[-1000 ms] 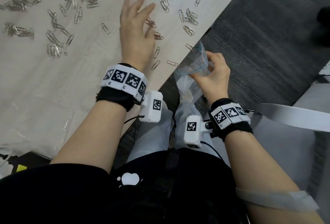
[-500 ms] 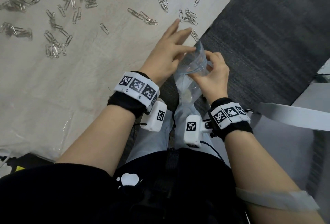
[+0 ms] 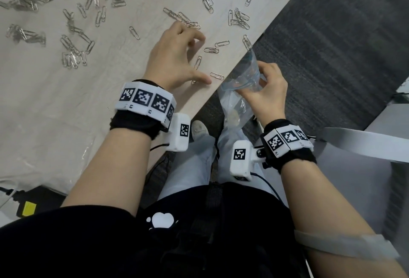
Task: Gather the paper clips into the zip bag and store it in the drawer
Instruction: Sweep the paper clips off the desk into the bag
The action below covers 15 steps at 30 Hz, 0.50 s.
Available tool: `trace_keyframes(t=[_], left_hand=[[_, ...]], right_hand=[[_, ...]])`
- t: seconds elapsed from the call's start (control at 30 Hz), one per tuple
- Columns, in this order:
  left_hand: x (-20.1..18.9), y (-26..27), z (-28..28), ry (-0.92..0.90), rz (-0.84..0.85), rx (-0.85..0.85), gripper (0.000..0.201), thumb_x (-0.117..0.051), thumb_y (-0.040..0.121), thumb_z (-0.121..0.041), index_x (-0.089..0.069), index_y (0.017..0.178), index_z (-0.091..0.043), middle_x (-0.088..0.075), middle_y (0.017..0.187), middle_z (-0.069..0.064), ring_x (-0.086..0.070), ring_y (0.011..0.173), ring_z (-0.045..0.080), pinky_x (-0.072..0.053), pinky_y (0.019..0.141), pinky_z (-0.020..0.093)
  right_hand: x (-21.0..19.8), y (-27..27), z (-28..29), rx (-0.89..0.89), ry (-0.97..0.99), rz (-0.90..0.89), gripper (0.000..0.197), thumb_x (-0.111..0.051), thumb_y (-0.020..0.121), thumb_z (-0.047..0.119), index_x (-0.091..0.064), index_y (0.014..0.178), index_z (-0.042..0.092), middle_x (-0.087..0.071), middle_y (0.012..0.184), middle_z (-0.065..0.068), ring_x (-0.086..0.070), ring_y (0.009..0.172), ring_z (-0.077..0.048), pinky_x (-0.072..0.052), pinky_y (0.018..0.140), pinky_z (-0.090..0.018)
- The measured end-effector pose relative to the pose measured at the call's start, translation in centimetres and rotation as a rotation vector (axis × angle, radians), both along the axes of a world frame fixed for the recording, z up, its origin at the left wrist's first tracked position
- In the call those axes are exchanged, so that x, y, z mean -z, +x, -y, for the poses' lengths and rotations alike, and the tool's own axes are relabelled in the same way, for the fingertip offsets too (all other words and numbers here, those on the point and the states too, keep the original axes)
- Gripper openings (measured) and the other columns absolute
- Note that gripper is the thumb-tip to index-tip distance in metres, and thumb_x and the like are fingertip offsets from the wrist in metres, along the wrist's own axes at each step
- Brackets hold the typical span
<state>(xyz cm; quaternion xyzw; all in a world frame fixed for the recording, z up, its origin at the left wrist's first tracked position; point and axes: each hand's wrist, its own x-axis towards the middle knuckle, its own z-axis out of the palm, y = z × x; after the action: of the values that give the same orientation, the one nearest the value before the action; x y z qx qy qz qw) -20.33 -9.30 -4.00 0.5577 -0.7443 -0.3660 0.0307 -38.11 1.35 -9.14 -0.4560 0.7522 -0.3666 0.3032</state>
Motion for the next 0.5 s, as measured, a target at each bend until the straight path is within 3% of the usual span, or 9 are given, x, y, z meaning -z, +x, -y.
trace_keyframes(t=[0.13, 0.3, 0.4, 0.5], left_hand=[[0.1, -0.9, -0.1, -0.053, 0.010, 0.026, 0.078, -0.085, 0.046, -0.049, -0.056, 0.115, -0.026, -0.052, 0.105, -0.003, -0.049, 0.088, 0.010, -0.048, 0.083, 0.035], [1.0, -2.6, -0.1, -0.087, -0.081, -0.030, 0.046, -0.082, 0.058, -0.039, -0.066, 0.099, -0.024, -0.057, 0.090, -0.002, -0.053, 0.079, 0.014, -0.052, 0.078, 0.037], [1.2, -3.8, 0.1, -0.118, -0.106, -0.056, 0.028, -0.076, 0.068, -0.028, -0.068, 0.093, -0.019, -0.060, 0.090, 0.000, -0.053, 0.074, 0.009, -0.050, 0.080, 0.032], [1.1, -3.9, 0.2, -0.078, -0.177, -0.096, 0.023, -0.077, 0.071, -0.020, -0.069, 0.092, -0.014, -0.062, 0.090, 0.003, -0.055, 0.069, 0.006, -0.052, 0.080, 0.030]], right_hand=[[0.0, 0.0, 0.0, -0.005, -0.010, -0.003, 0.048, -0.081, 0.067, 0.023, -0.064, 0.108, 0.003, -0.059, 0.099, -0.010, -0.053, 0.090, -0.009, -0.036, 0.080, 0.001], [0.0, -0.1, 0.0, -0.006, -0.020, -0.013, 0.046, -0.080, 0.067, 0.022, -0.065, 0.107, 0.003, -0.059, 0.098, -0.010, -0.053, 0.089, -0.009, -0.037, 0.080, 0.001], [0.0, -0.1, 0.0, 0.001, -0.029, -0.002, 0.046, -0.081, 0.067, 0.021, -0.065, 0.106, 0.003, -0.057, 0.095, -0.006, -0.053, 0.086, -0.009, -0.038, 0.079, -0.001], [-0.1, -0.1, -0.1, 0.005, -0.033, -0.001, 0.046, -0.082, 0.067, 0.022, -0.064, 0.105, 0.003, -0.054, 0.095, -0.002, -0.052, 0.086, -0.007, -0.038, 0.079, -0.001]])
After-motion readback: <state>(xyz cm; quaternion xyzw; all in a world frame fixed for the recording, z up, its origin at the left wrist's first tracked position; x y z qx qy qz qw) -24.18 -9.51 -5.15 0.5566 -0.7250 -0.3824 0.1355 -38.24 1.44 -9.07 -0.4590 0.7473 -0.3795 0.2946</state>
